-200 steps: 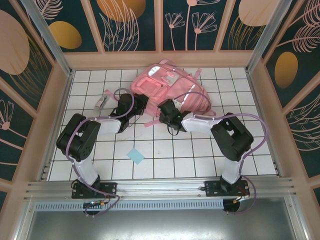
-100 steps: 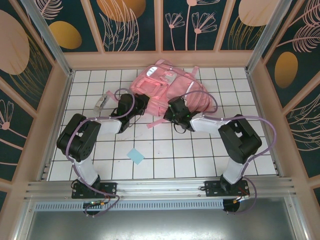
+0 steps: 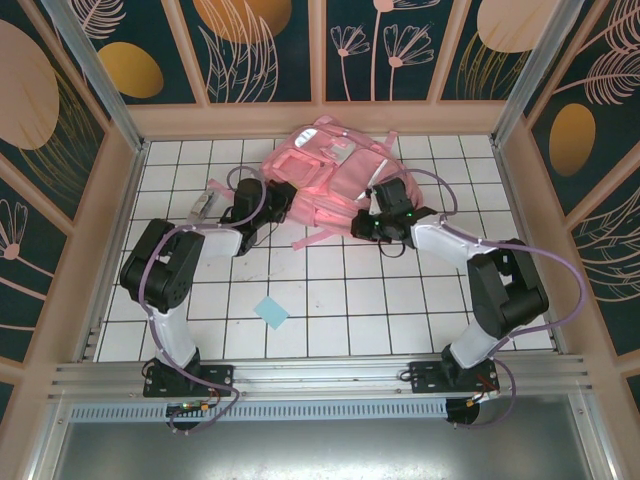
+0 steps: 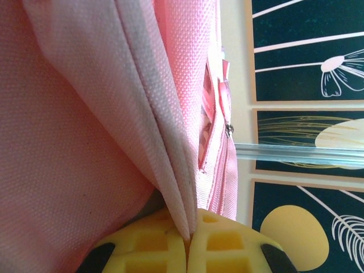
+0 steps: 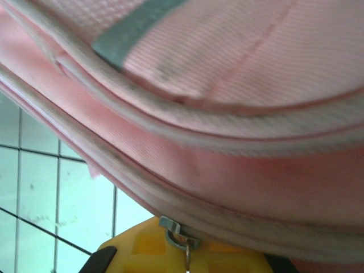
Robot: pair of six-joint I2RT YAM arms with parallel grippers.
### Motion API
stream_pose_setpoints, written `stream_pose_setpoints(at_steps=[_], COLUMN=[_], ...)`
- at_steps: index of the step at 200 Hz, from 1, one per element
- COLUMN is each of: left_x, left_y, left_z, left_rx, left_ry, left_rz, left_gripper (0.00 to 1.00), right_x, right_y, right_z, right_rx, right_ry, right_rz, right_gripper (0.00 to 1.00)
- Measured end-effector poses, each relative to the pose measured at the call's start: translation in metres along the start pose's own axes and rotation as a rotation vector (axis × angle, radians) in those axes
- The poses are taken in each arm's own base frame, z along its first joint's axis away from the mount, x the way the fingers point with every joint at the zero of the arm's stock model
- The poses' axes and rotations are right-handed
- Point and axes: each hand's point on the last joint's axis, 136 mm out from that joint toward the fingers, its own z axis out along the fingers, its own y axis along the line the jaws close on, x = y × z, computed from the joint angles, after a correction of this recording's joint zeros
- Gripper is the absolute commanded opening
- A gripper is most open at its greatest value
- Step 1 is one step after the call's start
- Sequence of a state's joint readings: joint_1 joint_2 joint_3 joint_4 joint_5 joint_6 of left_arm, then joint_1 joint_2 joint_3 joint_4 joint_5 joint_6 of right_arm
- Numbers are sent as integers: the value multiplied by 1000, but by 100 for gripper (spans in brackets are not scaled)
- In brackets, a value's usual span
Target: Pack the student bag
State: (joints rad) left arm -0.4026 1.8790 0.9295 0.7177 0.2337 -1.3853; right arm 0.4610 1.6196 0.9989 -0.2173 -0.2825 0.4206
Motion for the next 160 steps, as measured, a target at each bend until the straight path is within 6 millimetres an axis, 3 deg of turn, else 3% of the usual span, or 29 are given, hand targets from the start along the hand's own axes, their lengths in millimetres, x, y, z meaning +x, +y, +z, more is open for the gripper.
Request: stream_pose_setpoints(at_steps=[31, 69, 90, 107, 115, 124, 138, 151, 160], left_x=[0, -4, -12, -22, -27, -34, -44, -52, -55], left_y=[-4, 0, -1, -6, -8, -11, -15, -19, -21], left_z=[2, 5, 16, 34, 42, 51, 61, 61, 57], left_rx=[-11, -39, -44, -34, -27, -21, -21, -22, -26], left_ry=[26, 58, 67, 70, 72, 74, 64, 54, 50], left_rz=[35, 81, 118, 147, 159, 173, 192, 208, 220], left_gripper=[0, 0, 0, 0, 15, 38, 64, 77, 79], right_x=[2, 0, 3, 10, 13, 19, 28, 37, 41], right_y=[-11, -42, -34, -17, -6, 8, 33, 53, 65], right_z=[-6, -15, -15, -12, -10, -7, 1, 11, 19], right_rx=[42, 132, 90, 23, -10, -56, -131, -187, -216], right_ry=[35, 60, 78, 101, 110, 125, 159, 196, 218], right_rz=[-68, -85, -88, -92, -91, -93, -96, -96, -92], right_gripper=[0, 0, 0, 0, 0, 0, 0, 0, 0])
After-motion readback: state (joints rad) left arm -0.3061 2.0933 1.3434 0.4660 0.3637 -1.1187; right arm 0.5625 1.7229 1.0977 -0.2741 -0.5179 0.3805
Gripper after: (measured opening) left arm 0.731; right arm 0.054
